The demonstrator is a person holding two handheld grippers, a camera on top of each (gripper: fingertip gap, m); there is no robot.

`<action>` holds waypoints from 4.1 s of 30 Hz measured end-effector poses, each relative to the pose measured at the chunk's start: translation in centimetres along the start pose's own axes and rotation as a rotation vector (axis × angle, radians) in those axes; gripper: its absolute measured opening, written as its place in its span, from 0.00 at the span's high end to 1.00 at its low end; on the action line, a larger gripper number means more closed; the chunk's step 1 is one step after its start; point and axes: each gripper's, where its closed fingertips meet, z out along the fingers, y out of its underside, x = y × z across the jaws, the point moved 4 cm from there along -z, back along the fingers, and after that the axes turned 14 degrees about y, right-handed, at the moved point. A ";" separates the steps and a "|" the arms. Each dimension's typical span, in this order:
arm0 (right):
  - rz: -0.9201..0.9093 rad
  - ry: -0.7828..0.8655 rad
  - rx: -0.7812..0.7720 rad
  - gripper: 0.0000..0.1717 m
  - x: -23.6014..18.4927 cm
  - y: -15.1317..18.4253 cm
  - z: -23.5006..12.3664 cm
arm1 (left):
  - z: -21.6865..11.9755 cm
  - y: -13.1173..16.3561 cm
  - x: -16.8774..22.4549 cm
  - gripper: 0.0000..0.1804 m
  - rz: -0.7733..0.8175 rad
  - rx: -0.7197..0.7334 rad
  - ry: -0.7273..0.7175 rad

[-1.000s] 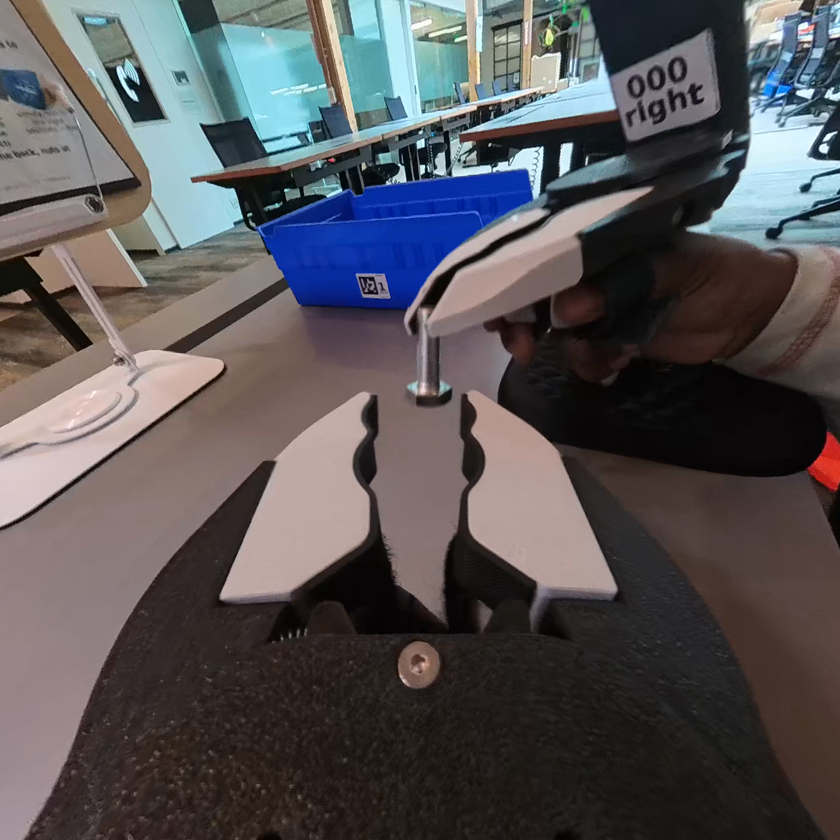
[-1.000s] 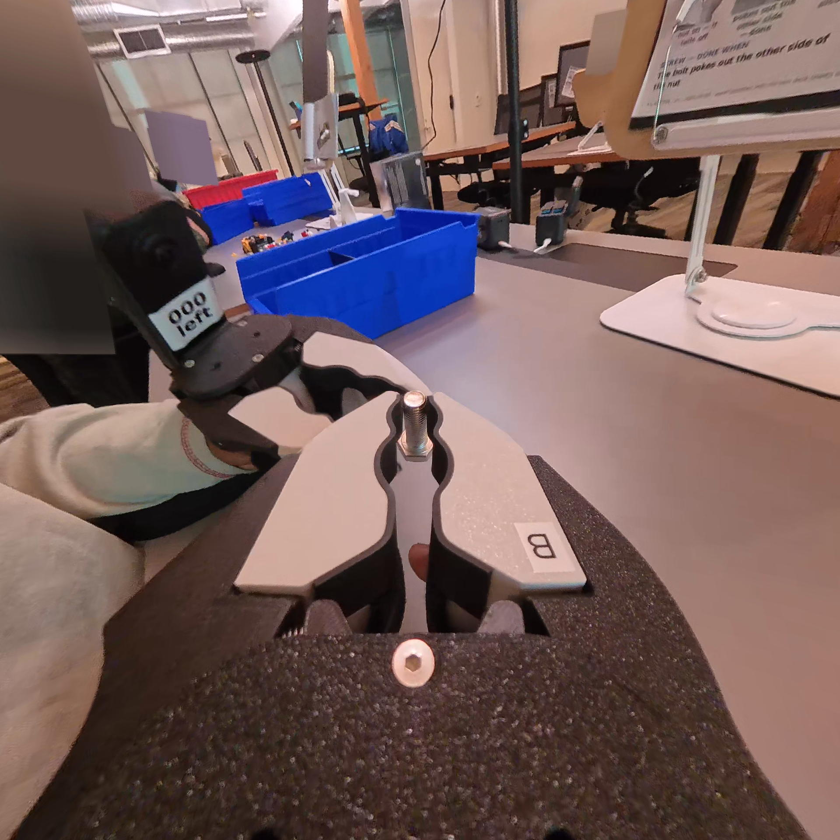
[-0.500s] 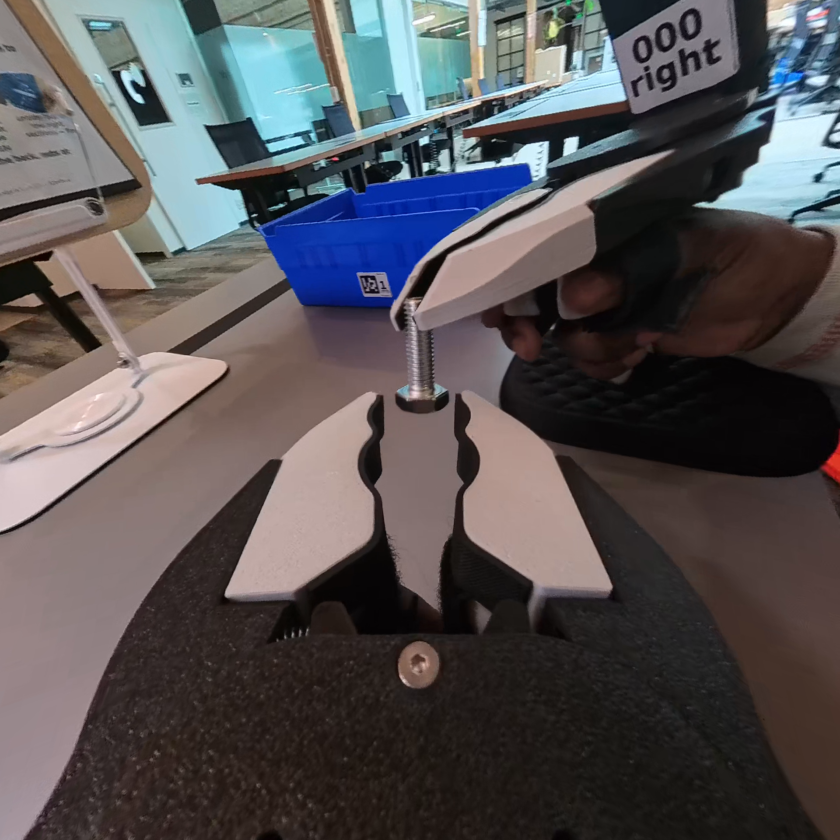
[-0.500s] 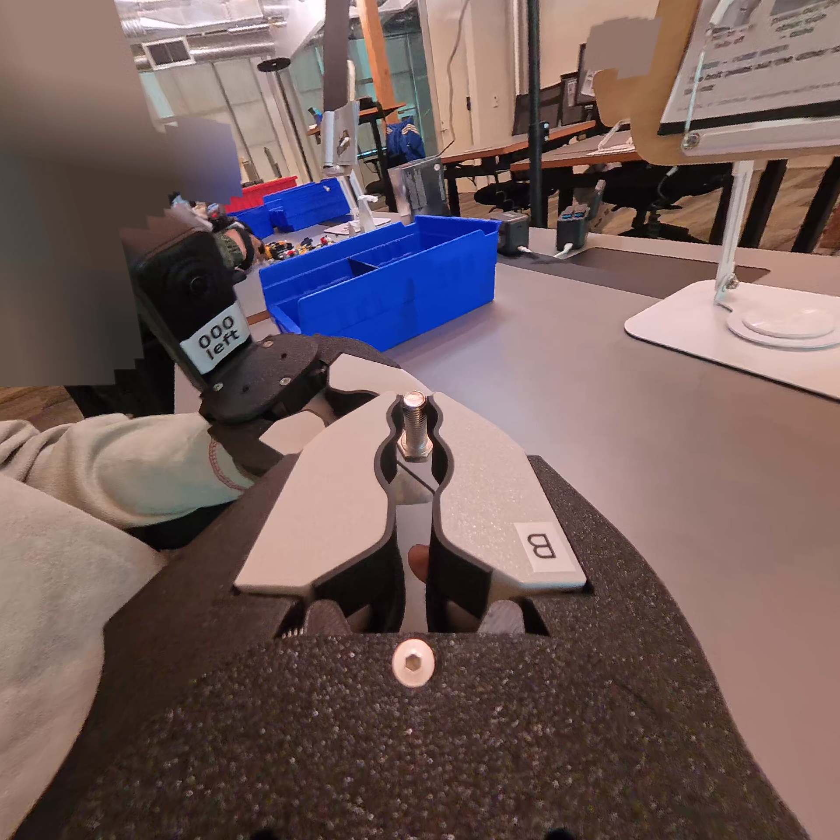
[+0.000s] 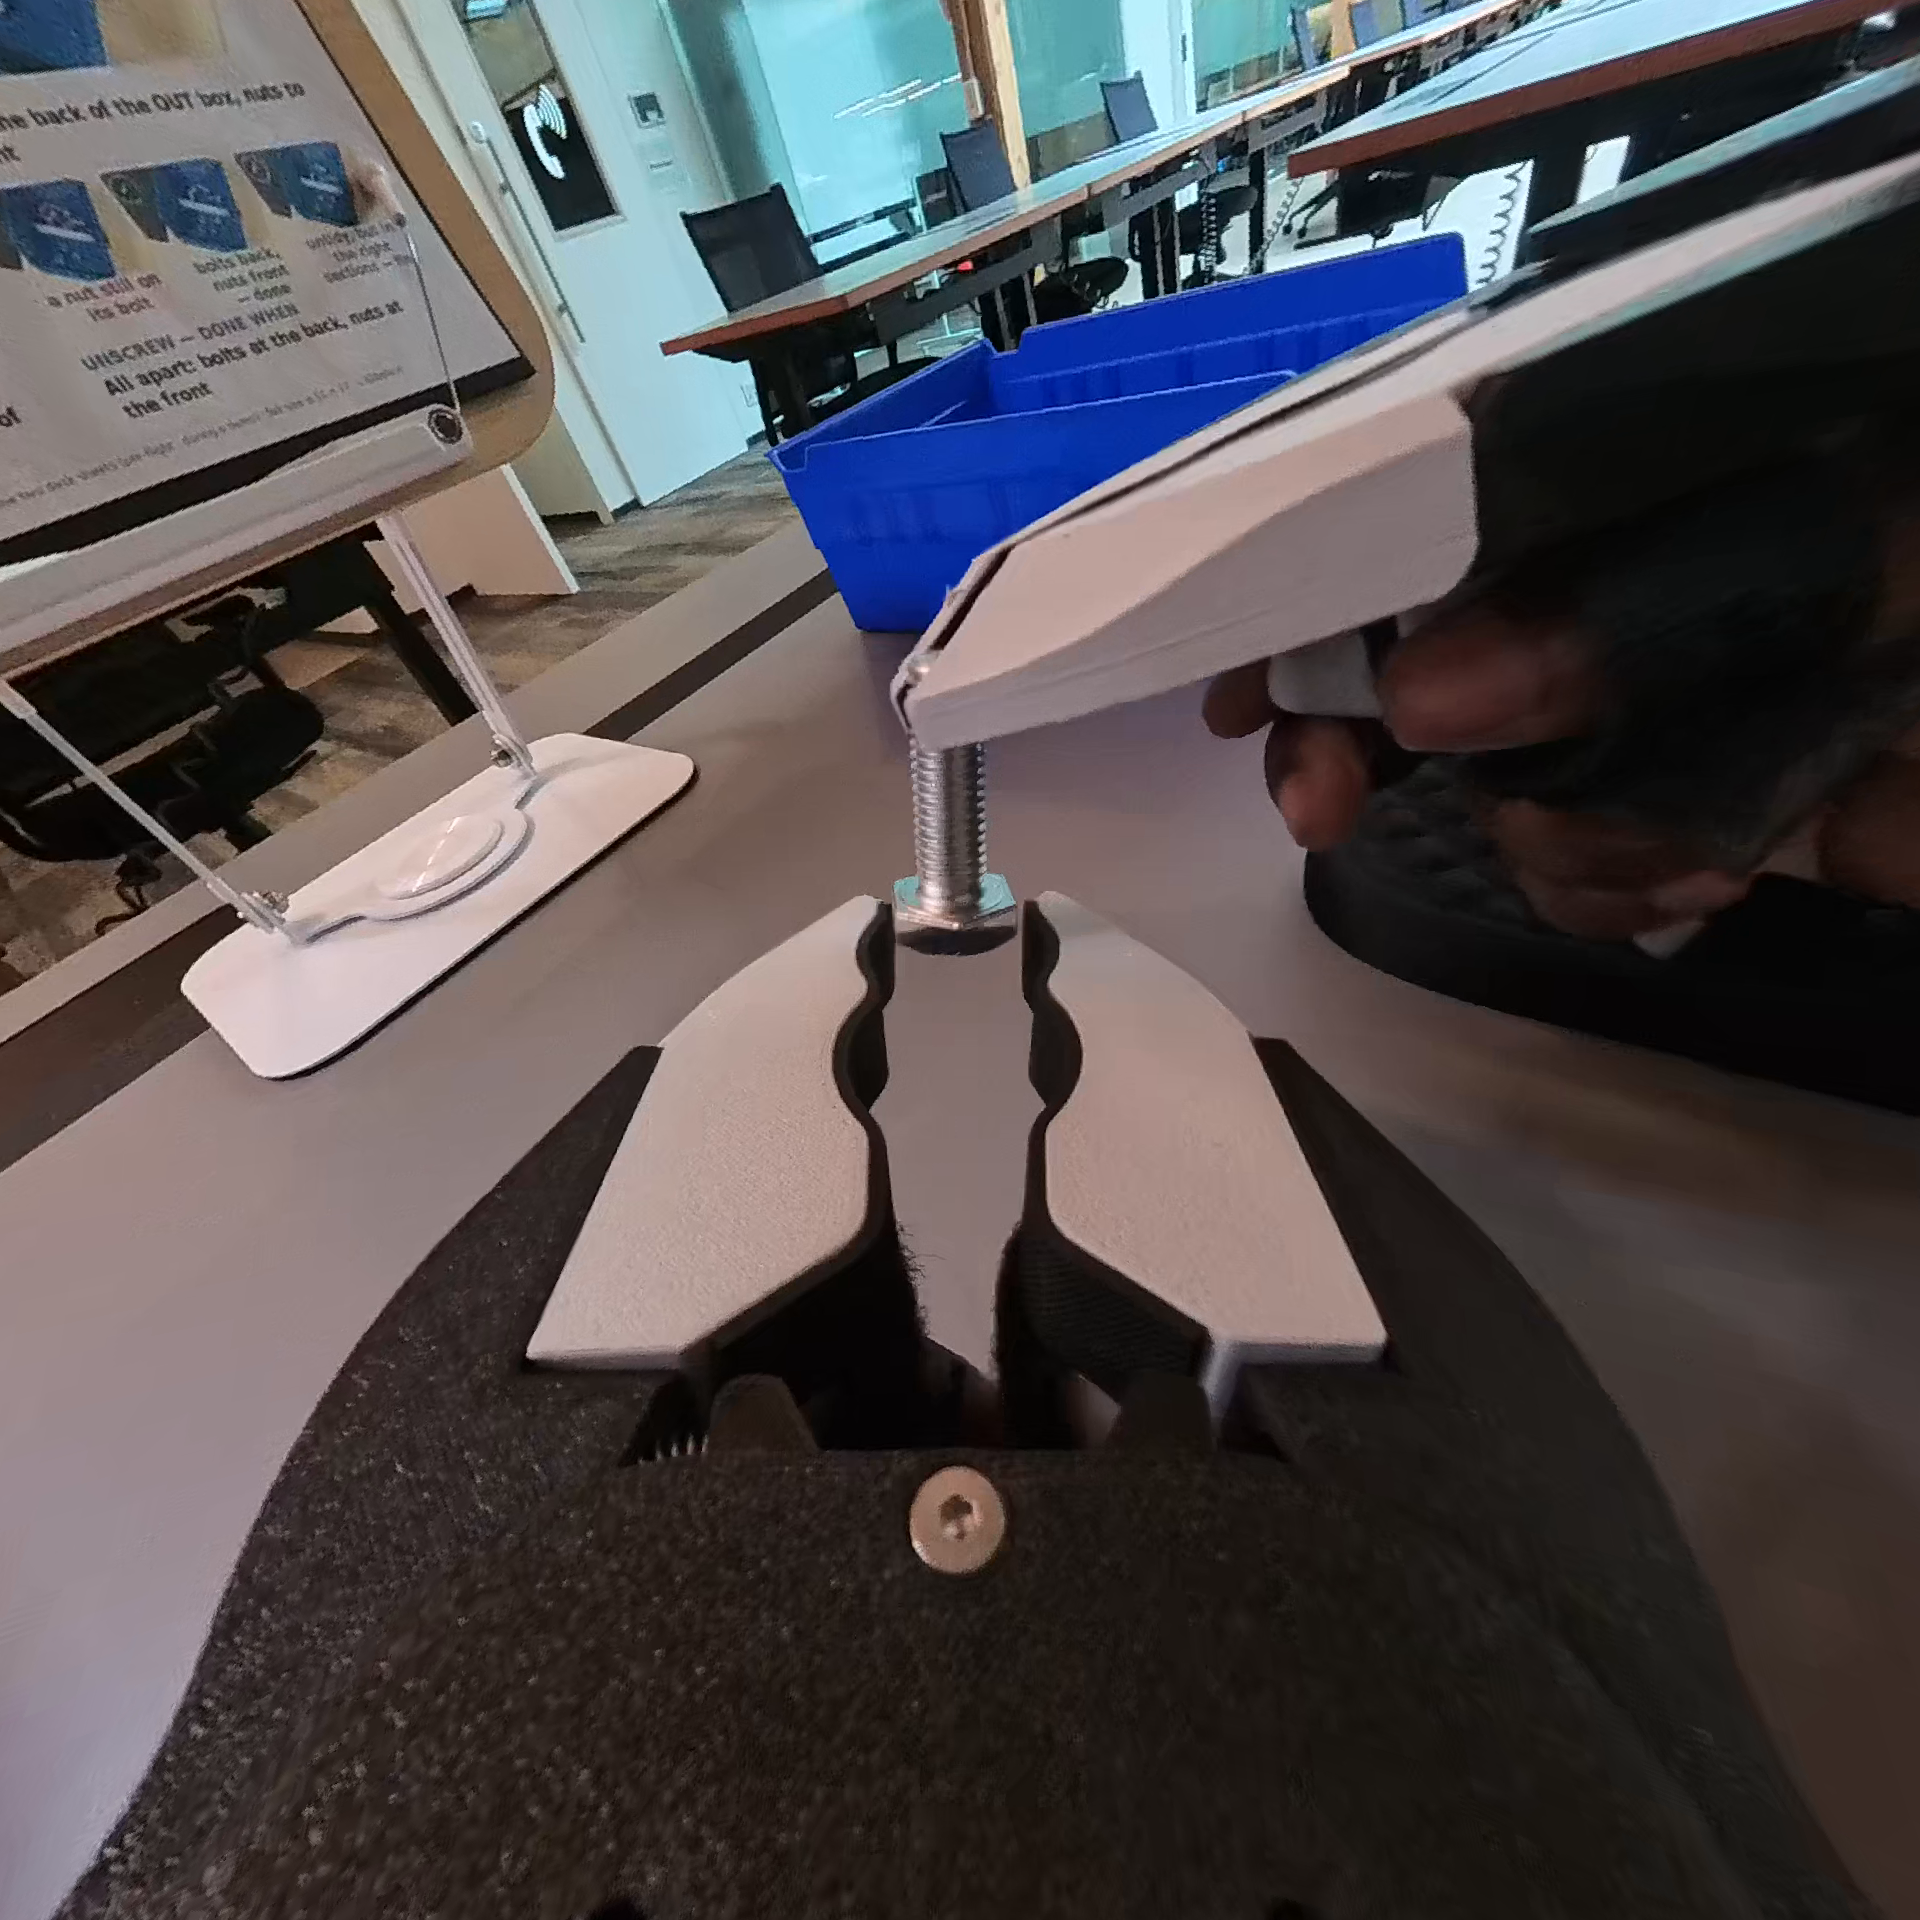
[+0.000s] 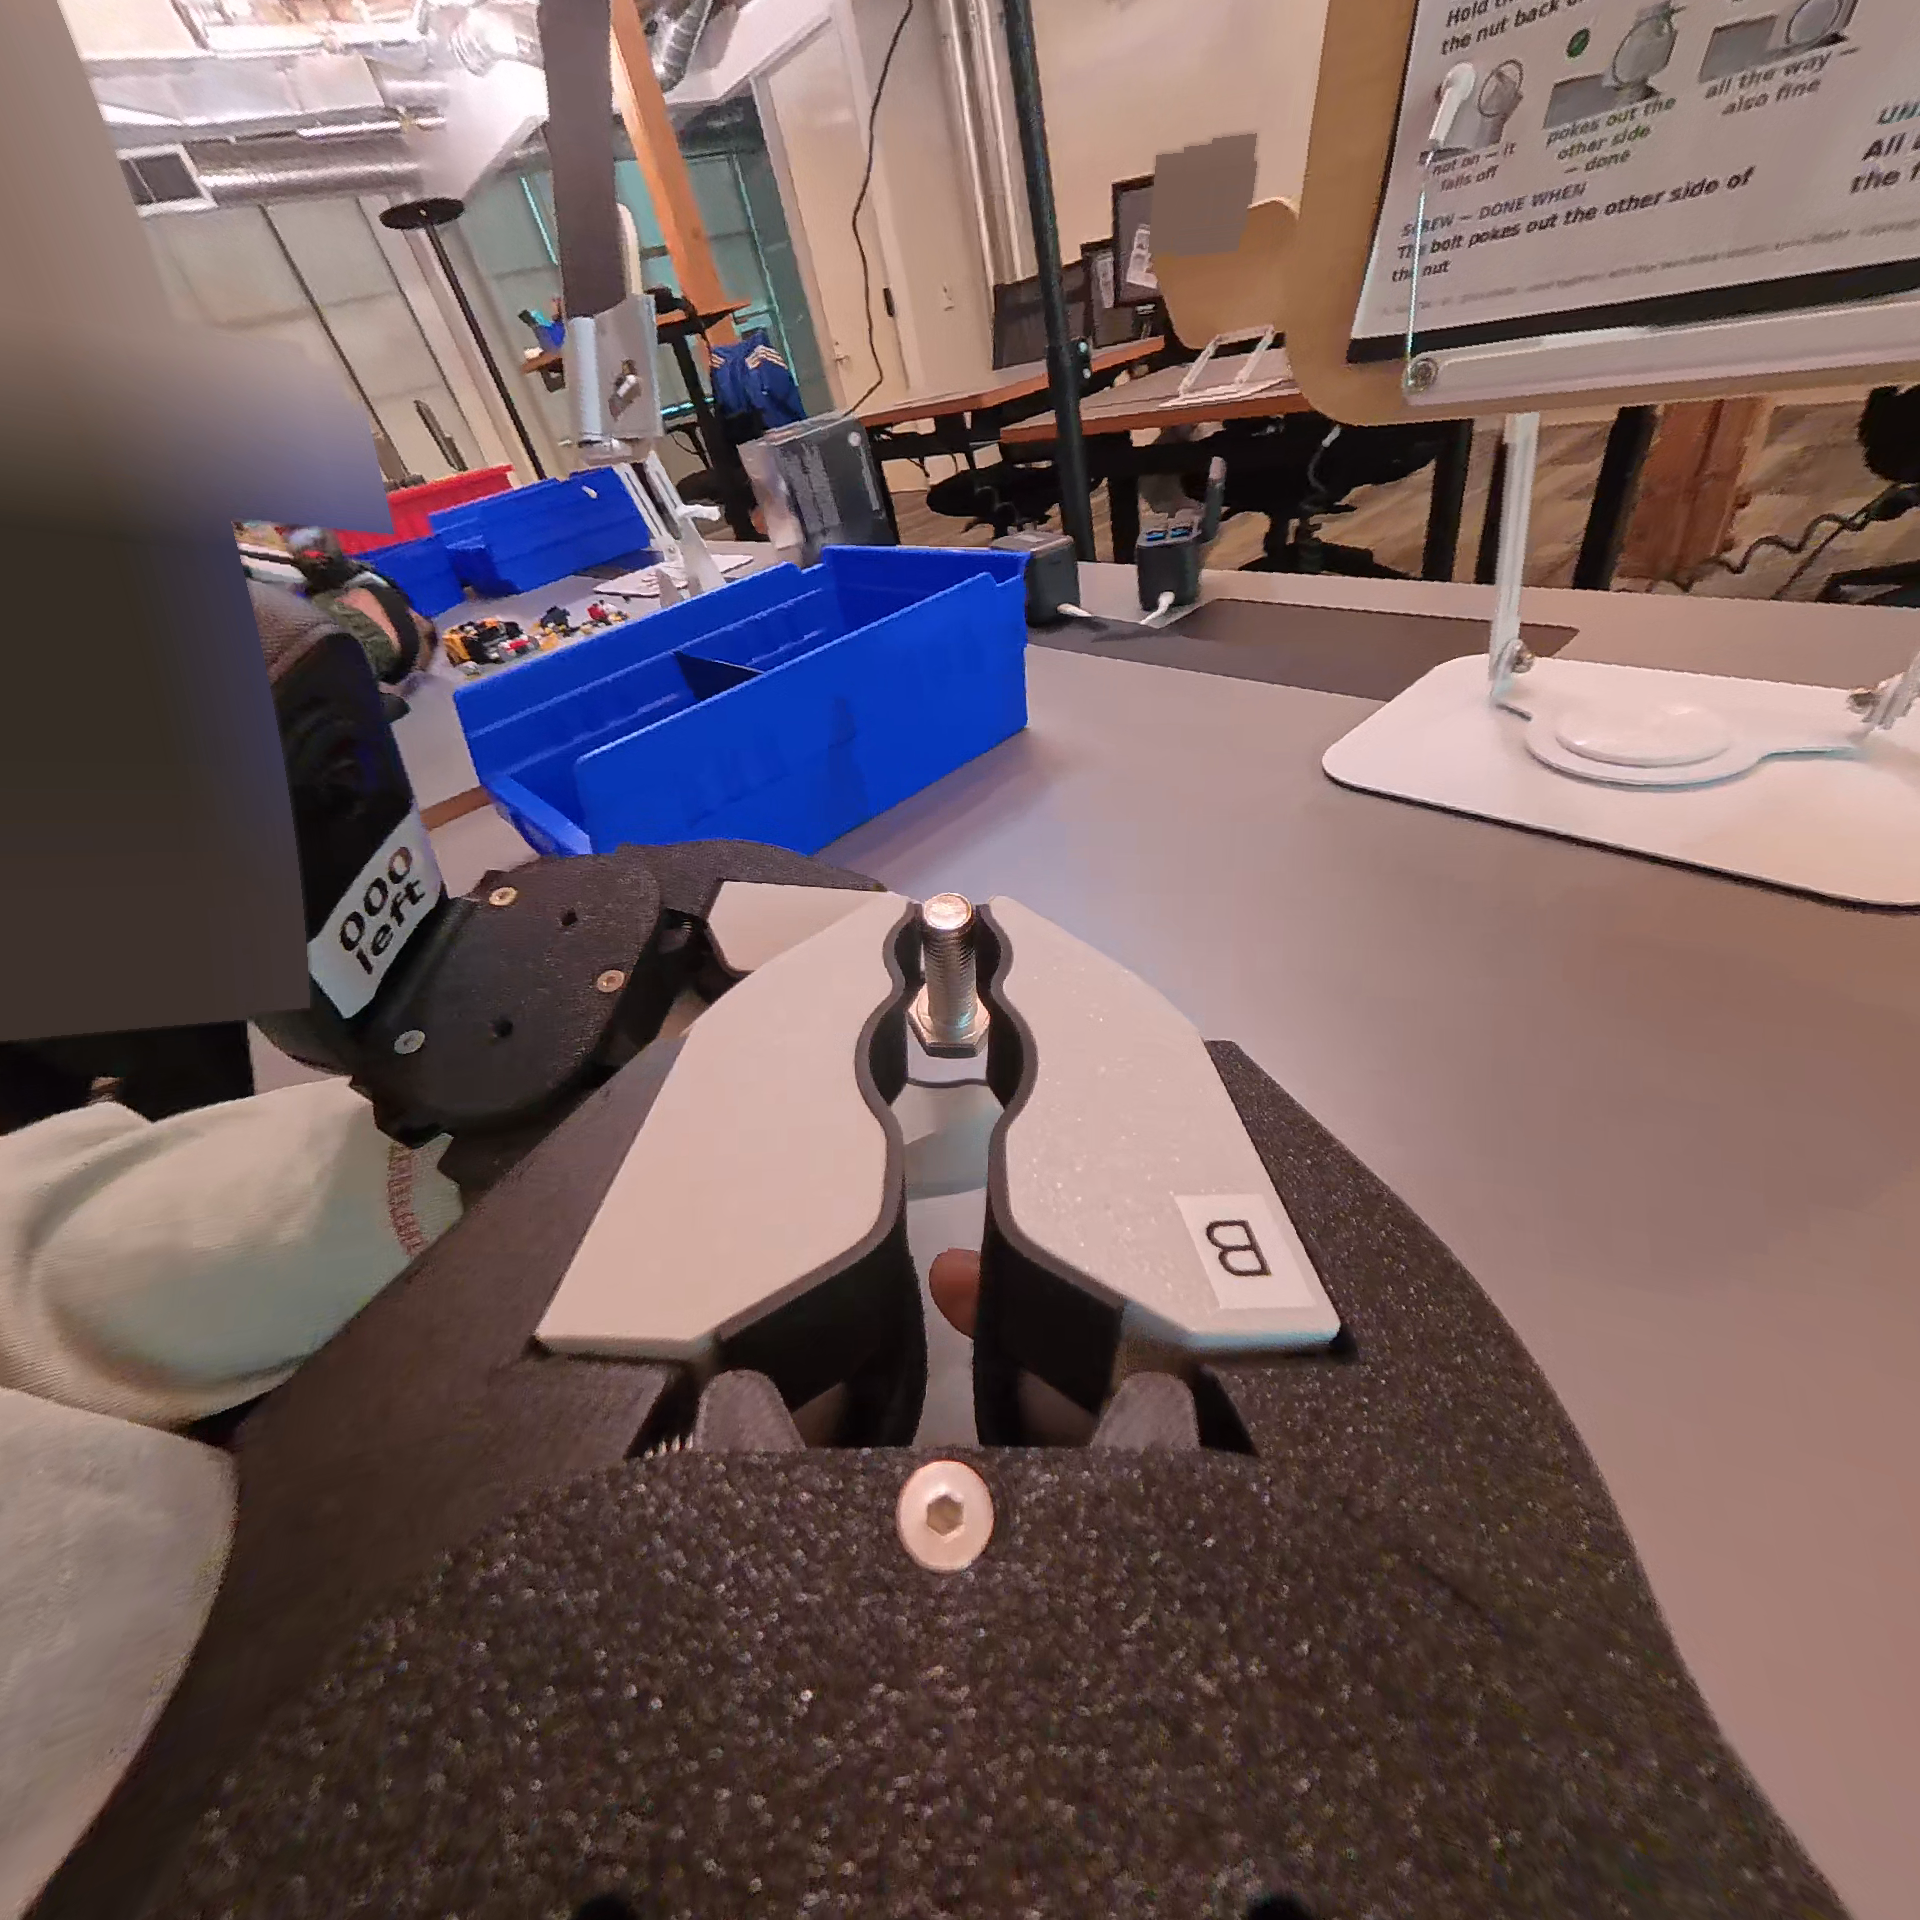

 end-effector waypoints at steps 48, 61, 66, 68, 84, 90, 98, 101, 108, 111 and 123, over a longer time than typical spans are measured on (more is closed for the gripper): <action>-0.412 -0.704 -0.079 0.95 -0.9 0.3 -2.8 | -0.2 -1.6 4.5 0.91 -0.084 0.158 0.493; -0.356 -0.642 -0.062 0.95 -0.8 0.7 -2.1 | 0.0 -1.4 3.8 0.91 -0.056 0.134 0.409; -0.350 -0.648 -0.068 0.95 -0.8 0.7 -2.2 | 0.0 -1.4 3.9 0.91 -0.046 0.127 0.410; -0.348 -0.652 -0.073 0.95 -0.7 0.8 -2.2 | 0.1 -1.3 3.9 0.92 -0.038 0.121 0.405; -0.363 -0.523 -0.225 0.81 1.2 -0.8 -2.2 | -4.1 -1.6 0.9 0.93 -0.153 0.198 0.357; -0.514 -0.505 -0.546 0.85 1.2 2.0 0.2 | -9.1 -0.5 -3.4 0.93 -0.231 0.287 0.188; -0.625 -0.628 -0.664 0.85 -3.8 6.9 6.3 | -10.4 0.2 -5.2 0.93 -0.283 0.359 0.056; -0.663 -0.616 -0.683 0.85 -4.6 8.0 7.7 | -11.0 0.3 -6.1 0.93 -0.332 0.406 0.017; -0.720 -0.611 -0.707 0.86 -4.9 9.5 8.3 | -11.2 0.4 -6.2 0.93 -0.324 0.409 -0.003; -0.744 -0.609 -0.690 0.87 -5.0 9.7 8.3 | -10.8 0.4 -5.9 0.93 -0.301 0.373 0.009; -0.637 -0.586 -0.645 1.00 -3.4 7.5 6.6 | -10.7 0.5 -5.8 0.93 -0.293 0.364 0.009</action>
